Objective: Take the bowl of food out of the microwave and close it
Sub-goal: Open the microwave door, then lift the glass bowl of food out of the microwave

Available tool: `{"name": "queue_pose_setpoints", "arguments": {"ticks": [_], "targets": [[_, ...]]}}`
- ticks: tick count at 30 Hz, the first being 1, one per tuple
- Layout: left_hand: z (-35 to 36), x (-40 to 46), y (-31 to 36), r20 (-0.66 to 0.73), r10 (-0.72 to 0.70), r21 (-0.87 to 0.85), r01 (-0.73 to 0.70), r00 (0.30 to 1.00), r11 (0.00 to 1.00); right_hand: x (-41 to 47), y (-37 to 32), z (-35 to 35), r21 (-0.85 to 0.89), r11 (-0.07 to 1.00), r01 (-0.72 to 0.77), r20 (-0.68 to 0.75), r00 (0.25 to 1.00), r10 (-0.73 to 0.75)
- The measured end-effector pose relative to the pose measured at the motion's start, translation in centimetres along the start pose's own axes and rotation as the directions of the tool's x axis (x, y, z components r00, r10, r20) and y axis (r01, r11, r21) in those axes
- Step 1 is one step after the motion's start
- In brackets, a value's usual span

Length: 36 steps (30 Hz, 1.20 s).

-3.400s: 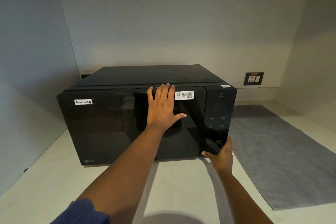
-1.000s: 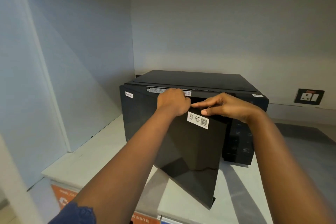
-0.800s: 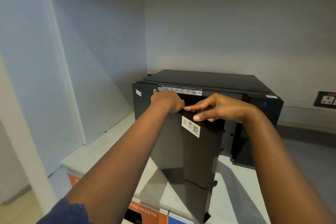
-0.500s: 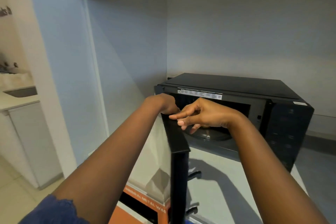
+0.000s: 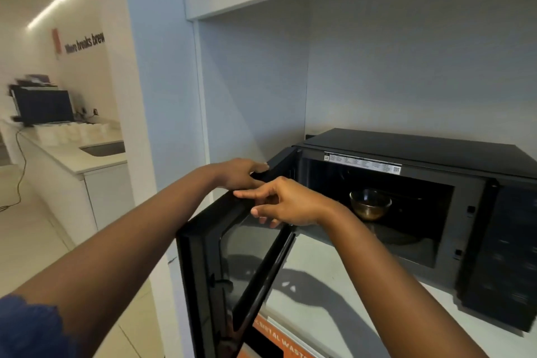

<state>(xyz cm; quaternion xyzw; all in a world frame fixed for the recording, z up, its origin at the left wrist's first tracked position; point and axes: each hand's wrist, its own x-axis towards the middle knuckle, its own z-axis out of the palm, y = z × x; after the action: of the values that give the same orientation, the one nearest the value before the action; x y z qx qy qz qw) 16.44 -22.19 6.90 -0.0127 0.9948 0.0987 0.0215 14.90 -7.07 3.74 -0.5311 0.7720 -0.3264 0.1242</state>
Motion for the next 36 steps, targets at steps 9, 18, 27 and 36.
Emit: {"name": "queue_pose_setpoints", "arguments": {"ticks": [9,18,27,36], "targets": [[-0.9,0.3,0.3,0.024,-0.036,0.243,0.029,0.999,0.970,0.5,0.2,1.0,-0.063,0.994,0.086,0.047,0.995,-0.083],[-0.4,2.6,6.2,-0.087,-0.077,0.613,0.115,0.993,0.782,-2.3,7.2,0.3,0.485,0.866,-0.120,-0.070,0.982,0.175],[7.4,10.5,8.7,-0.081,-0.046,-0.049,0.042,0.996,0.998,-6.4,15.4,-0.1,0.576,0.687,-0.443,-0.194,0.743,0.641],[14.9,16.8,8.8,-0.068,-0.299,-0.746,0.151,0.952,0.648,-9.0,21.2,-1.2,0.695,0.545,-0.468,-0.337,0.458,0.823]]}}
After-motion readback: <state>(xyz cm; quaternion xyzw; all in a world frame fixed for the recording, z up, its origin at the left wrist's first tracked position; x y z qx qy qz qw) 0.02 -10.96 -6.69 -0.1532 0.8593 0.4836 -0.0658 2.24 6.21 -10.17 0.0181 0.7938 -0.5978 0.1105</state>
